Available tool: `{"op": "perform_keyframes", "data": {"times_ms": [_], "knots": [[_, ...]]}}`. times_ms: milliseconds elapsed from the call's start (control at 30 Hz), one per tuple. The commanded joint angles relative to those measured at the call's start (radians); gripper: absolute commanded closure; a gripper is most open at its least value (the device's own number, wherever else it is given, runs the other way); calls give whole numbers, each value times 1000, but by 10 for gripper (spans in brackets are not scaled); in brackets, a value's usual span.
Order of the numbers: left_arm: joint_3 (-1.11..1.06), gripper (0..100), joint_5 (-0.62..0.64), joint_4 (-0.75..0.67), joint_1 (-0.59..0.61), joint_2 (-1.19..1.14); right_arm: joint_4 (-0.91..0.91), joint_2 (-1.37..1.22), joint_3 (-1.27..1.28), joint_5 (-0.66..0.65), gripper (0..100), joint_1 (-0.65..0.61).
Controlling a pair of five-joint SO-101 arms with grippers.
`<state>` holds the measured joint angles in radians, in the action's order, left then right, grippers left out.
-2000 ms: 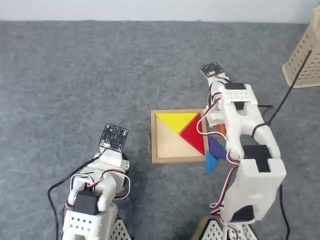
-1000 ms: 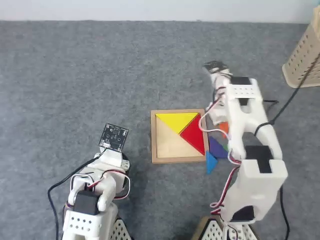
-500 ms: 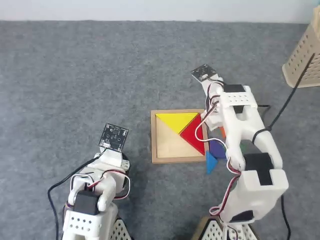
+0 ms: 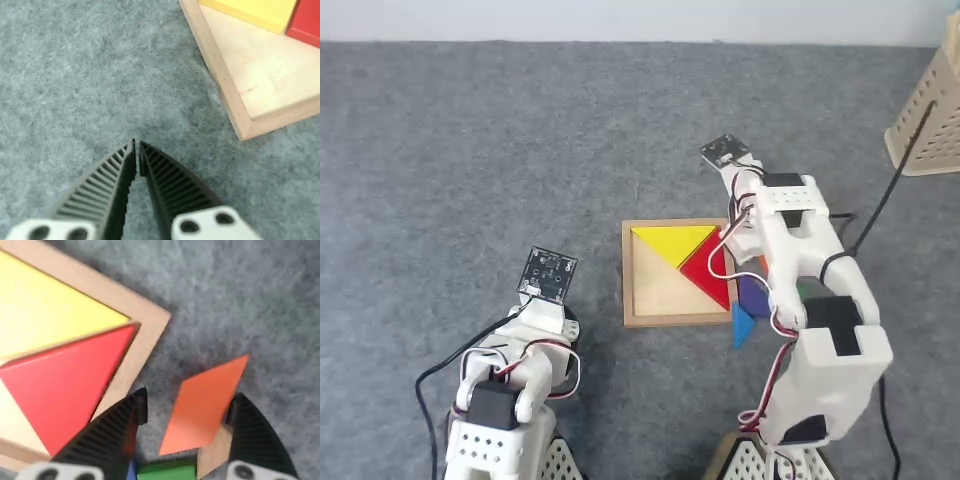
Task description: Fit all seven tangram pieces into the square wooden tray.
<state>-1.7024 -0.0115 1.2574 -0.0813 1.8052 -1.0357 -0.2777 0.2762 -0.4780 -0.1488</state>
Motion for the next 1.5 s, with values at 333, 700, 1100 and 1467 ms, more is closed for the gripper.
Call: {"op": "perform_keyframes", "data": {"times_ms": [333, 700, 1100, 1467], "knots": [[18, 988, 8, 6, 3, 20, 4, 10, 15, -11, 832, -51], [18, 988, 8, 6, 3, 20, 4, 5, 9, -29, 833, 13], [18, 988, 8, 6, 3, 20, -16, -7, 14, -35, 980, 18], [18, 988, 8, 6, 3, 20, -62, 377, 68, 233, 991, 27]]}}
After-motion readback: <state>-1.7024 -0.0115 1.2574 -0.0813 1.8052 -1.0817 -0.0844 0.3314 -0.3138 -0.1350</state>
